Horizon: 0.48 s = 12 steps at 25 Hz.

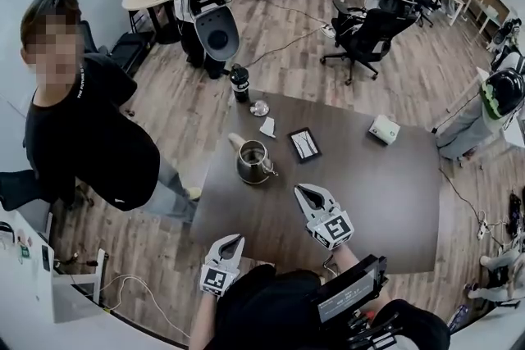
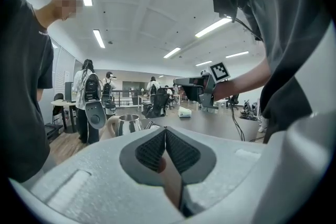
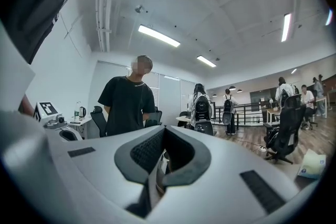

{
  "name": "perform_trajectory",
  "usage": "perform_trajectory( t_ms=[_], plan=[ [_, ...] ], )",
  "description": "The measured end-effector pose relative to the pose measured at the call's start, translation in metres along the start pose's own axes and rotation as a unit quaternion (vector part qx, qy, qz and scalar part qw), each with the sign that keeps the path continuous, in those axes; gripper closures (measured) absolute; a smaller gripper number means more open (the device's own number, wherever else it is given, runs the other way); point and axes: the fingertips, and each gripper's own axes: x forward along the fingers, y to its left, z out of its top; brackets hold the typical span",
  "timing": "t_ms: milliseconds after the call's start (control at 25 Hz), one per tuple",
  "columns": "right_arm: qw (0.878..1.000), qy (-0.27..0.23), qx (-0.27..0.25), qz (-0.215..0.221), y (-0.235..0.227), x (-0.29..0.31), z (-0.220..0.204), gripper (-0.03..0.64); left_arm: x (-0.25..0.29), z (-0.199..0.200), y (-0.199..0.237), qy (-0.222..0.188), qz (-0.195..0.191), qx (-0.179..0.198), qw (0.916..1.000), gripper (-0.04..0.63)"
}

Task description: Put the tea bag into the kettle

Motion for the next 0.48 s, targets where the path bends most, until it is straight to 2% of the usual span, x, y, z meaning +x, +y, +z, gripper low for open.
perform_trajectory(
  t_ms=[480],
  plan=[
    [0.999, 0.005, 0.021, -0.037, 0.019, -0.067, 0.001, 0.611, 0.023, 0.022, -0.035, -0.006, -0.062, 0.012, 0.998, 0.589]
  ],
)
